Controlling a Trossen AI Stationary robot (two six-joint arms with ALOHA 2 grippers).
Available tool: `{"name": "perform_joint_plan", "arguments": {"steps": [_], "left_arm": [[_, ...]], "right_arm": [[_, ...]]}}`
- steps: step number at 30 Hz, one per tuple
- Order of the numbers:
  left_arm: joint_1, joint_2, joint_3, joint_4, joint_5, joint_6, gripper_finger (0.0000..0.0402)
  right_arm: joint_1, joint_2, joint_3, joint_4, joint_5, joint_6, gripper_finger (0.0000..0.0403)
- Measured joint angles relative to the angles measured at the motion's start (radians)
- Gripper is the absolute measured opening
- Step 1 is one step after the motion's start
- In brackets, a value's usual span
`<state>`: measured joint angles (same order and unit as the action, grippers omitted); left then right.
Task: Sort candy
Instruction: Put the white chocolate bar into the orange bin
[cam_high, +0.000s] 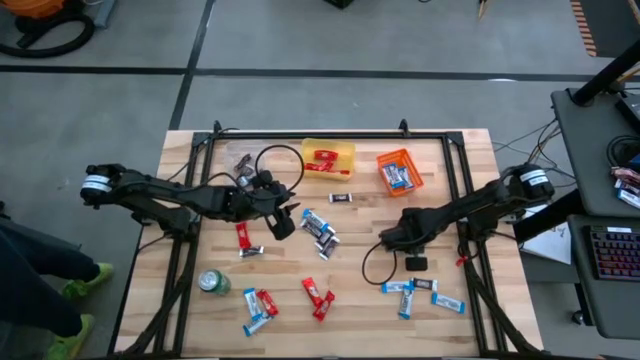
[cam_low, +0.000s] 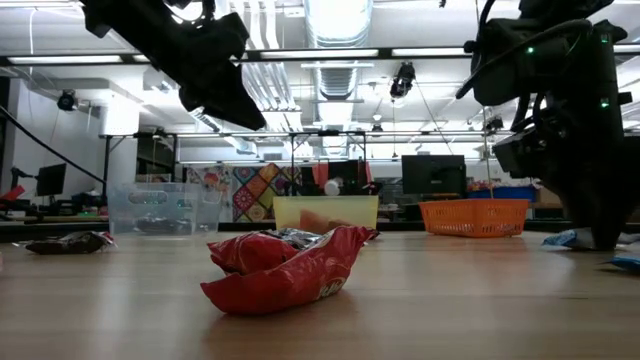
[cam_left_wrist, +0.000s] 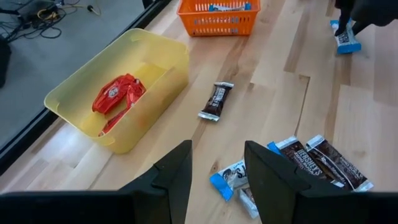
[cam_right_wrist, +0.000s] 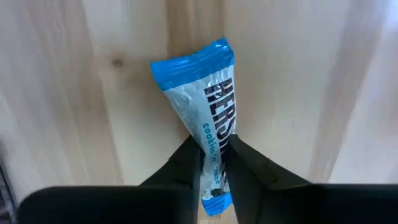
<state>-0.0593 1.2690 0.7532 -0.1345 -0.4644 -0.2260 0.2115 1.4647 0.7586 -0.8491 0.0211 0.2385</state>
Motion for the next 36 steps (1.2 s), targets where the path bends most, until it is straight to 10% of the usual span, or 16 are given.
{"name": "perform_joint_plan", "arguments": {"steps": [12,25,36], "left_arm": [[0.0,0.0,0.0,0.056,0.0,0.001,0.013],[0.0,-0.001,0.0,0.061,0.003,-0.018,0.013],[0.0,-0.001,0.0,0.06,0.003,-0.022,0.013]], "right_arm": [[-0.115,-0.166,0.138,0.027,0.092,0.162,0.0031],[-0.519,-0.127,0.368,0.007,0.219,0.132,0.0031],[-0.843,-0.08,0.257,-0.003,0.216,0.11,0.0033]]}}
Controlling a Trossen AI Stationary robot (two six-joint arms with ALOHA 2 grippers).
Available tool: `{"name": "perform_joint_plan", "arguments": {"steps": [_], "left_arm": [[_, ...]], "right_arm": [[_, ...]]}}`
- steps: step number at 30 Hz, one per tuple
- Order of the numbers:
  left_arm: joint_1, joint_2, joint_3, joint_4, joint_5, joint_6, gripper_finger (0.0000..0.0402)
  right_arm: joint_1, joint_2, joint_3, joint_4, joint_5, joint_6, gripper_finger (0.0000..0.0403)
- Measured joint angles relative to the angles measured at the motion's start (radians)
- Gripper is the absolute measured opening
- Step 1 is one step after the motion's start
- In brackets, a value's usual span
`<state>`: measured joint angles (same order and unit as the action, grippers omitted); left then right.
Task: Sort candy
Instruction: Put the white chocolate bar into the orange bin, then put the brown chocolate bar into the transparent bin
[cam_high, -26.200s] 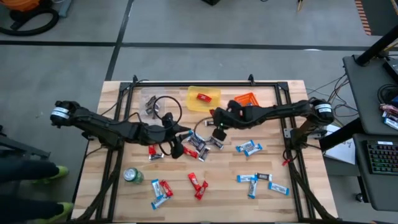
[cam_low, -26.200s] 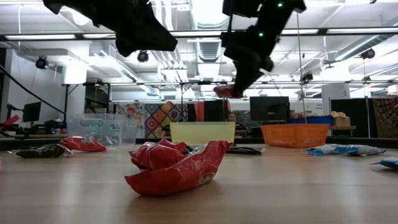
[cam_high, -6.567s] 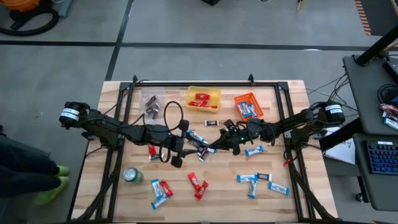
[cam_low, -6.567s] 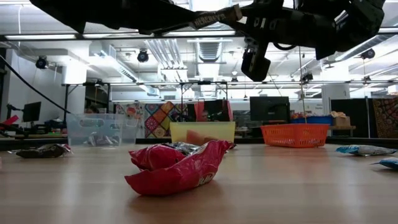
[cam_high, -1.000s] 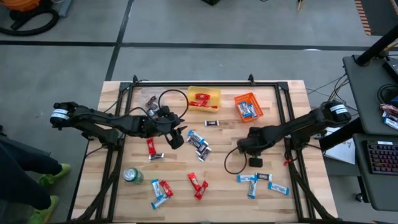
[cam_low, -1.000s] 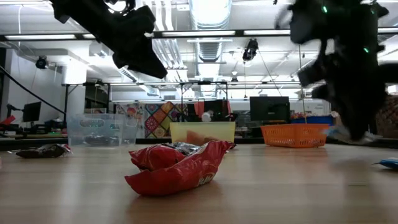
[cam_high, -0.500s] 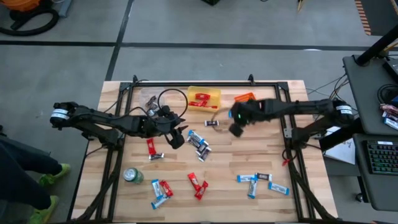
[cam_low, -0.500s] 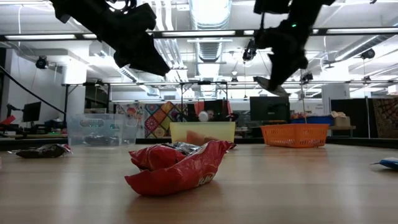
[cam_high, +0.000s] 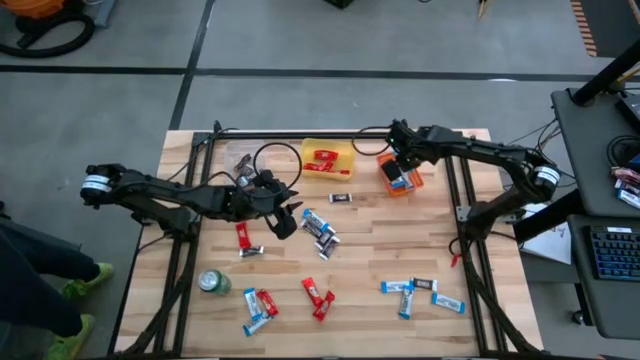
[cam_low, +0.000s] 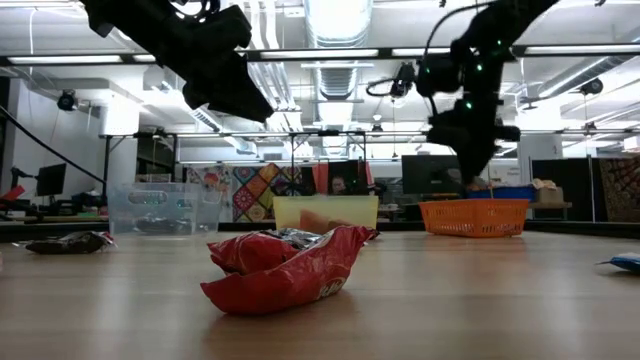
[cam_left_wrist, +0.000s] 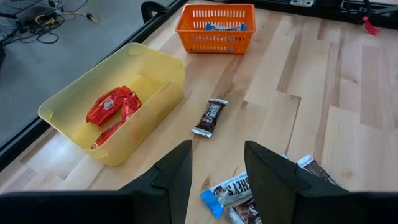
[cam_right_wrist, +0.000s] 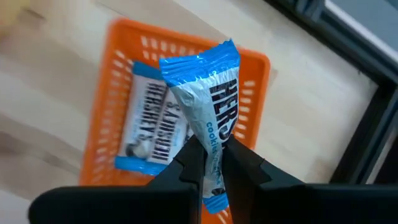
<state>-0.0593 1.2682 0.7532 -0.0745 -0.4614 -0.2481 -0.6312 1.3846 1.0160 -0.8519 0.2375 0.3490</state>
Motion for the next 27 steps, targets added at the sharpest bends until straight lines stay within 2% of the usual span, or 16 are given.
{"name": "perform_joint_plan", "arguments": {"steps": [11,19,24,27], "left_arm": [[0.0,0.0,0.0,0.004,0.0,0.0,0.013],[0.0,0.0,0.0,0.006,0.0,0.0,0.013],[0.0,0.0,0.0,0.007,0.0,0.0,0.013],[0.0,0.0,-0.001,0.008,0.0,0.0,0.013]], "right_arm": [[-0.006,-0.001,-0.043,0.051,0.0,-0.013,0.0104],[0.001,-0.005,-0.04,0.054,-0.013,-0.043,0.011],[0.037,-0.035,-0.035,0.084,-0.119,-0.08,0.0111],[0.088,-0.06,-0.03,0.108,-0.141,-0.13,0.0111]]}}
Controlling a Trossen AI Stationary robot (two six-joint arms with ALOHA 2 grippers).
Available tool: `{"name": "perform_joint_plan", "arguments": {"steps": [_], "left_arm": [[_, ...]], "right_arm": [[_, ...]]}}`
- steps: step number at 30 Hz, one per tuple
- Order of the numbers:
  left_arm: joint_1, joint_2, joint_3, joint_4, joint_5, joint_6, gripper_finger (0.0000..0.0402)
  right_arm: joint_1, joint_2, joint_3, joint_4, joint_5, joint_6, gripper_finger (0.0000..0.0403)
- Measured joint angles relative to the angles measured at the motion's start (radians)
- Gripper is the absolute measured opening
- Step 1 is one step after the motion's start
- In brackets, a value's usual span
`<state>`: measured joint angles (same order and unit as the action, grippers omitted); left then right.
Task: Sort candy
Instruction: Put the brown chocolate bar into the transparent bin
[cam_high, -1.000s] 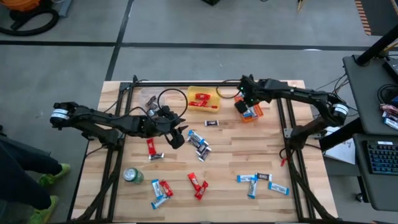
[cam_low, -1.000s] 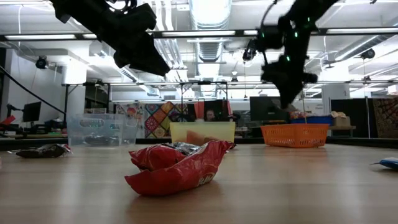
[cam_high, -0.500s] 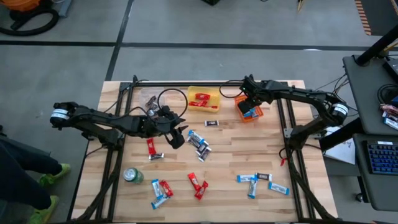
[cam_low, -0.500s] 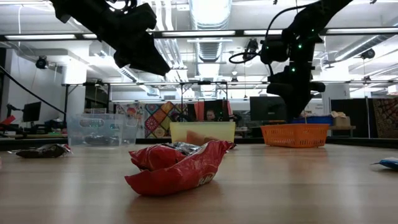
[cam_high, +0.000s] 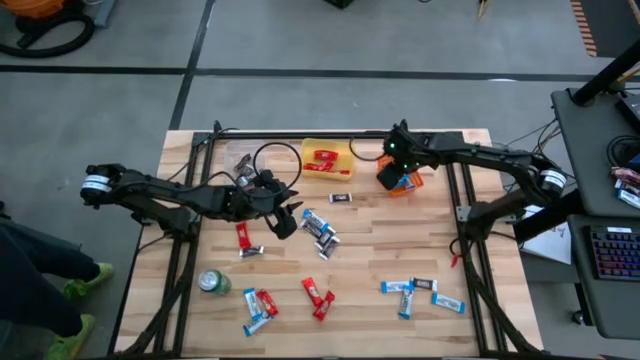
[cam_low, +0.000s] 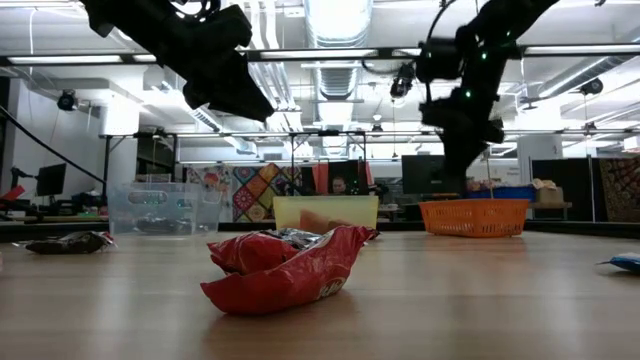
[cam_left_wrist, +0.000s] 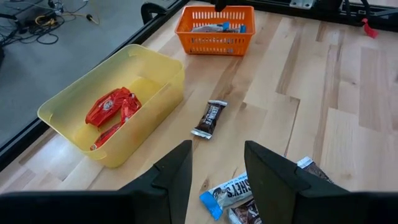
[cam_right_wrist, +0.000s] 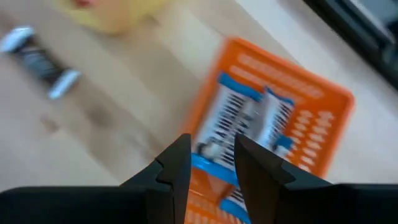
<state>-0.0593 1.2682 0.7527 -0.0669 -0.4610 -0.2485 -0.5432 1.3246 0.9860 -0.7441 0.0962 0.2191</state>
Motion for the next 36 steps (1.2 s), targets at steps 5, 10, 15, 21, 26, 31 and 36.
{"name": "perform_joint_plan", "arguments": {"steps": [5,10,15,21,26,31,36], "left_arm": [[0.0,0.0,-0.001,0.003,0.0,0.0,0.013],[0.0,0.0,-0.001,0.013,0.0,0.0,0.013],[0.0,0.0,-0.001,0.012,0.0,0.0,0.013],[0.0,0.0,-0.001,0.015,0.0,0.003,0.013],[0.0,0.0,-0.002,0.016,0.0,0.004,0.013],[0.0,0.0,-0.003,0.019,0.0,0.004,0.013],[0.0,0.0,-0.003,0.022,0.0,0.004,0.013]], "right_arm": [[0.125,-0.027,0.0,0.055,-0.001,-0.098,0.0111],[0.259,-0.027,-0.025,0.183,-0.003,-0.189,0.0111],[0.335,-0.027,-0.06,0.334,-0.07,-0.235,0.0111],[0.364,0.007,-0.111,0.509,-0.104,-0.277,0.0111],[0.362,0.076,-0.171,0.659,-0.104,-0.342,0.0111],[0.358,0.147,-0.175,0.678,-0.096,-0.329,0.0111],[0.357,0.219,-0.175,0.732,-0.08,-0.358,0.0111]]}}
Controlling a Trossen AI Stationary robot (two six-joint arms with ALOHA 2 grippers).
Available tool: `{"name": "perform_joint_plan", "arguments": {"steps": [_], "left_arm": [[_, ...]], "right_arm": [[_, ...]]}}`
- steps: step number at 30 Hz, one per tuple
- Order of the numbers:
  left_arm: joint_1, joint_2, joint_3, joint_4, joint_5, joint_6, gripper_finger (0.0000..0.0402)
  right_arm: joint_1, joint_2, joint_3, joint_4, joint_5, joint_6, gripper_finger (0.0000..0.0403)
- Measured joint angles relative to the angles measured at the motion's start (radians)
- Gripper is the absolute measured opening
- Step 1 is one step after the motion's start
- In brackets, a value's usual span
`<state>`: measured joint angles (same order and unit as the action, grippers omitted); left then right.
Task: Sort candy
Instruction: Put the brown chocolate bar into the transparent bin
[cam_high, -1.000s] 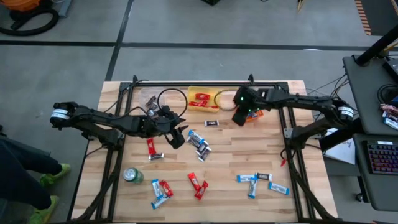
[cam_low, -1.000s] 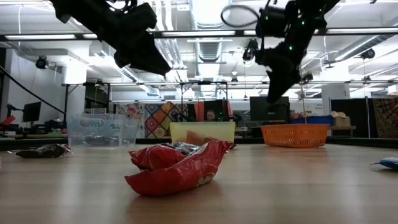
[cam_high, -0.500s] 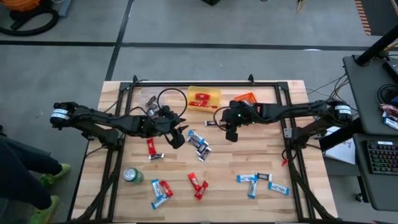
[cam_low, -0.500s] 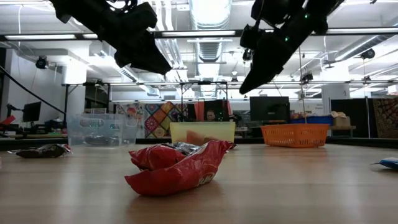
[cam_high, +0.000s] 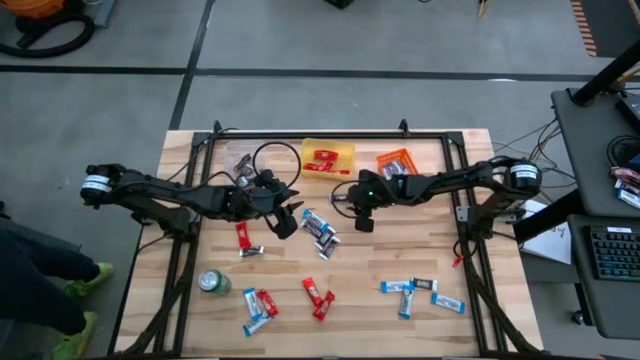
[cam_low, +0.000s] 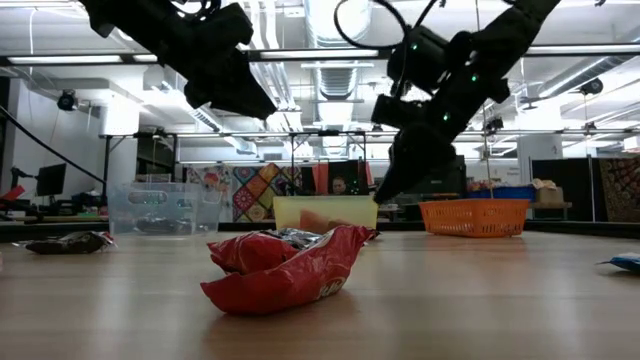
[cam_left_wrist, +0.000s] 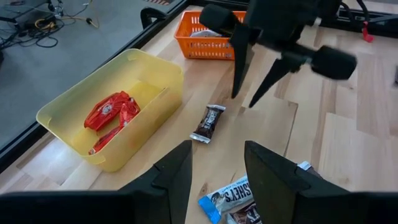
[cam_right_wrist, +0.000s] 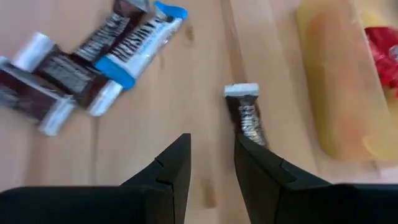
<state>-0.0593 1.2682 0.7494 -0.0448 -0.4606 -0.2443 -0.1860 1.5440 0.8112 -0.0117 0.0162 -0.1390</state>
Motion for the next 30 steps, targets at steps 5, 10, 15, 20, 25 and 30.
{"name": "perform_joint_plan", "arguments": {"steps": [5,10,15,20,25,30], "left_arm": [[0.0,0.0,0.0,0.0,0.0,0.0,0.013],[0.0,0.0,0.0,0.0,0.0,0.0,0.013],[0.0,0.0,0.0,0.0,0.0,0.0,0.013],[0.0,0.0,0.0,0.0,0.0,0.001,0.013],[0.0,0.0,0.0,0.0,0.0,0.012,0.013],[0.0,0.0,0.0,0.0,0.0,0.012,0.013]], "right_arm": [[-0.004,0.06,0.006,0.001,0.097,-0.071,0.0097],[-0.002,0.093,0.019,0.024,0.095,-0.085,0.0058],[-0.002,0.095,0.02,0.032,0.09,-0.088,0.0061],[-0.004,0.096,0.02,0.059,0.098,-0.093,0.0106],[-0.004,0.129,0.019,0.101,0.113,-0.097,0.0162],[-0.012,0.175,0.02,0.137,0.168,-0.074,0.0202]]}}
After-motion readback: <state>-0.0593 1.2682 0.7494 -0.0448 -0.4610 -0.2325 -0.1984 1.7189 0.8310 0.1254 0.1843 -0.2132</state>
